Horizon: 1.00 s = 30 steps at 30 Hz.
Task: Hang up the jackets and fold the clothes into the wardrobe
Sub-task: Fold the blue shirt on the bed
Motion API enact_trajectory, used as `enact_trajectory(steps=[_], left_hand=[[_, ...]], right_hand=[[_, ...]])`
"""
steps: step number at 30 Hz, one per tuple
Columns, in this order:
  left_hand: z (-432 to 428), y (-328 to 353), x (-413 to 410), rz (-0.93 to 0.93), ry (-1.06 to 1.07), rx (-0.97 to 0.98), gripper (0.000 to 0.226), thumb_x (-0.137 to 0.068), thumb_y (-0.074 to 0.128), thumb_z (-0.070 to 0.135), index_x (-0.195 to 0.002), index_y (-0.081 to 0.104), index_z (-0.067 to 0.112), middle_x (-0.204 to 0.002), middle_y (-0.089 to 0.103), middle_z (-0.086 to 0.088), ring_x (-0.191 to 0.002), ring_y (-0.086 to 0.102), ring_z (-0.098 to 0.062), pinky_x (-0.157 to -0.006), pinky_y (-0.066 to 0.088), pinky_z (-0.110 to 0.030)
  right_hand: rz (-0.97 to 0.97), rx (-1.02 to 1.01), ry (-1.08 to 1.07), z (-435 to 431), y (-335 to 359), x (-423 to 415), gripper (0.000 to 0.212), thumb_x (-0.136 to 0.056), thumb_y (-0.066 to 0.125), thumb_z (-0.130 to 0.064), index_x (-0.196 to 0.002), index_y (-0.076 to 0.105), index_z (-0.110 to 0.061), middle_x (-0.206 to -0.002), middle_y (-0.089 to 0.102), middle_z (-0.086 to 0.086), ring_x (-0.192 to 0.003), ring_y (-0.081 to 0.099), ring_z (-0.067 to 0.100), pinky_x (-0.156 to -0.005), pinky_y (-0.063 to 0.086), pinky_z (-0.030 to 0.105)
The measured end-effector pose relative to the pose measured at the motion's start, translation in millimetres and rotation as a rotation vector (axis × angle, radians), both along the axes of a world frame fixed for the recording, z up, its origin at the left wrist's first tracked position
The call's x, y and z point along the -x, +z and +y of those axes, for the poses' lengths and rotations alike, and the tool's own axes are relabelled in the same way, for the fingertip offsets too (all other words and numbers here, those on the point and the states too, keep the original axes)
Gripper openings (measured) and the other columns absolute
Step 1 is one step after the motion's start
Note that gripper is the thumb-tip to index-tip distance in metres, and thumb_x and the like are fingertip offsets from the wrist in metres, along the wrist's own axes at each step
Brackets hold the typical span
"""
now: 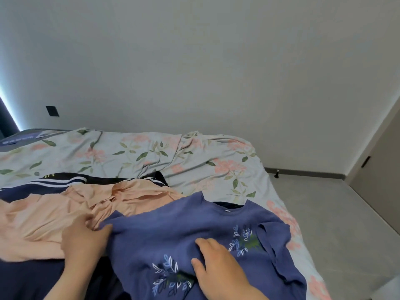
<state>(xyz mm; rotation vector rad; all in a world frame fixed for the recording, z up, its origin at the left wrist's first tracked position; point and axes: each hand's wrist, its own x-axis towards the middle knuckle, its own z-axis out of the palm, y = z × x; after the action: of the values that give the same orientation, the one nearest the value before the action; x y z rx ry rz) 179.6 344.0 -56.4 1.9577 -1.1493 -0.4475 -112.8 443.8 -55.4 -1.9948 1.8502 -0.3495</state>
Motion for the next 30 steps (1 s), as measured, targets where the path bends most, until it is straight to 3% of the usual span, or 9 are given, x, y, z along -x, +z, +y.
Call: enact_trajectory(steps=[4,7,13,15,17,21,23,26,30], left_hand=[[3,-15,-4,0.085,-0.195,-0.155,0.029,-0.075,0.075,0.037,-0.078,0.065,0.01,-0.066,0.068,-0.008,-0.07,0.066,-0.031,-0.062,0.052,-0.04],[3,-8,0,0.104,-0.241,-0.173,0.022,-0.076,0.071,0.039,-0.071,0.067,0.018,-0.054,0.067,-0.001,-0.059,0.066,-0.022,-0.055,0.053,-0.036],[19,-13,24,0.11,-0.325,-0.006,0.035,-0.074,0.069,0.003,-0.051,0.043,0.008,-0.045,0.039,0.004,-0.049,0.035,-0.01,-0.049,0.029,-0.029],[26,-12,24,0.402,-0.264,0.016,0.023,-0.079,0.067,0.006,-0.06,0.054,0.006,-0.054,0.051,0.0,-0.057,0.043,-0.013,-0.056,0.036,-0.03],[31,-7,22,0.854,-0.23,0.017,0.006,-0.085,0.063,0.004,-0.08,0.065,0.002,-0.067,0.062,-0.008,-0.063,0.055,-0.018,-0.057,0.043,-0.03],[38,11,19,1.552,-0.31,-0.121,0.015,-0.079,0.059,0.006,-0.085,0.07,-0.001,-0.07,0.069,-0.011,-0.053,0.065,-0.013,-0.041,0.051,-0.019],[40,16,17,1.658,-0.318,-0.189,0.02,-0.075,0.059,0.004,-0.09,0.069,-0.004,-0.073,0.068,-0.013,-0.051,0.064,-0.012,-0.04,0.05,-0.016],[42,23,13,1.681,-0.306,-0.255,0.034,-0.075,0.057,0.001,-0.107,0.059,-0.008,-0.08,0.065,-0.02,-0.049,0.065,-0.018,-0.037,0.051,-0.02],[37,46,7,1.655,-0.353,-0.29,0.04,-0.072,0.06,0.005,-0.11,0.058,-0.008,-0.083,0.063,-0.022,-0.049,0.066,-0.019,-0.035,0.05,-0.02]], right_hand=[[0.005,0.075,0.036,3,6,-16,0.046,-0.097,0.045,-0.043,-0.14,0.038,-0.027,-0.141,0.031,-0.01,-0.127,0.034,0.018,-0.102,0.039,0.033],[-0.003,0.076,0.076,5,7,-27,0.048,-0.097,0.048,-0.041,-0.141,0.037,-0.028,-0.143,0.028,-0.012,-0.131,0.031,0.016,-0.103,0.039,0.031],[0.001,0.128,0.073,7,8,-48,0.046,-0.095,0.047,-0.04,-0.14,0.038,-0.034,-0.146,0.025,-0.018,-0.135,0.027,0.008,-0.103,0.038,0.024],[-0.036,0.168,0.092,5,9,-56,0.045,-0.092,0.048,-0.04,-0.137,0.043,-0.037,-0.142,0.03,-0.022,-0.132,0.029,0.003,-0.102,0.035,0.017],[-0.133,0.184,0.1,2,10,-63,0.04,-0.089,0.052,-0.042,-0.129,0.052,-0.037,-0.13,0.041,-0.026,-0.124,0.037,-0.002,-0.096,0.032,0.008],[-0.407,-0.02,0.031,4,6,-83,0.06,-0.065,0.063,-0.066,-0.12,0.053,-0.043,-0.107,0.054,-0.032,-0.098,0.053,-0.013,-0.088,0.042,0.009],[-0.433,-0.133,0.034,3,3,-98,0.07,-0.058,0.068,-0.07,-0.122,0.049,-0.047,-0.104,0.055,-0.032,-0.096,0.054,-0.015,-0.086,0.043,0.011],[-0.383,-0.192,0.085,0,-5,-118,0.051,-0.074,0.07,-0.056,-0.121,0.059,-0.036,-0.087,0.05,-0.026,-0.08,0.049,-0.017,-0.079,0.033,0.001],[-0.542,-0.106,-0.151,1,-11,-132,0.024,-0.056,0.075,-0.056,-0.073,0.063,-0.042,-0.074,0.063,-0.019,-0.066,0.056,-0.012,-0.069,0.044,0.005]])
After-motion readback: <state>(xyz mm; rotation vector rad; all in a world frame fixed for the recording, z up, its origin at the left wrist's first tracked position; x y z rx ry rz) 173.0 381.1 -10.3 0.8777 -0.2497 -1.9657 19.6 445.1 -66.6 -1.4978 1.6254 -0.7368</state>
